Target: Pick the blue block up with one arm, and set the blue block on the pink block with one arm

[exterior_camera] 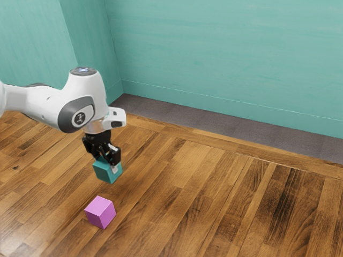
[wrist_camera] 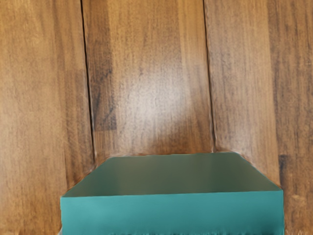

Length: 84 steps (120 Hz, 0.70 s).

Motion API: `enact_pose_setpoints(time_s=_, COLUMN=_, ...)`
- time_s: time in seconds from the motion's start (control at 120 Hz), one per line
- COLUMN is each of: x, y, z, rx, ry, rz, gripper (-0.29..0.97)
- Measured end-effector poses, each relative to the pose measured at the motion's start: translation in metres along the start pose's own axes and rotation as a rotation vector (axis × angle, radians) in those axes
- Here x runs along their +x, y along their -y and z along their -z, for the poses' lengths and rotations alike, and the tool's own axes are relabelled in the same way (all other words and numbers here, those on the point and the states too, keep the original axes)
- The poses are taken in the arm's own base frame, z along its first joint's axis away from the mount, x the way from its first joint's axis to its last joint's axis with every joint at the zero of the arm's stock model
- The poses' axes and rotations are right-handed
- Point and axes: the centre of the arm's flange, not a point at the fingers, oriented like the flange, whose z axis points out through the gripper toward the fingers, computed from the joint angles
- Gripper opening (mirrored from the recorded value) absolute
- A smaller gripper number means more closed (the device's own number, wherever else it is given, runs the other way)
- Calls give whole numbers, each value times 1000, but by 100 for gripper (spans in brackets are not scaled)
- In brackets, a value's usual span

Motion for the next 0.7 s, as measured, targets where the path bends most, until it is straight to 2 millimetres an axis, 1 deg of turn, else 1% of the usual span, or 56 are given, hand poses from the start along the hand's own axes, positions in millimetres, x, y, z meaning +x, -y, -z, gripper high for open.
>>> enact_pose_setpoints(time_s=0.067, x=-9, y=0, z=-6, rx=1, ry=15, rz=5, gripper=22)
enact_pose_setpoints(time_s=0.15, x=-22, y=1, z=-8, rx=3, ry=26, rz=12, gripper=22)
enact_pose_setpoints(time_s=0.25, x=-31, y=-3, z=-11, rx=5, ry=35, rz=10, gripper=21)
enact_pose_setpoints(time_s=0.375, x=-43, y=-11, z=-7, rx=11, ry=31, rz=0, gripper=21)
enact_pose_setpoints(time_s=0.467, x=-54, y=-14, z=-8, rx=13, ry=37, rz=-1, gripper=21)
enact_pose_setpoints(time_s=0.558, x=-64, y=-20, z=-6, rx=19, ry=33, rz=-8, gripper=21)
enact_pose_setpoints(time_s=0.7, x=-71, y=-24, z=-7, rx=22, ry=36, rz=-12, gripper=21)
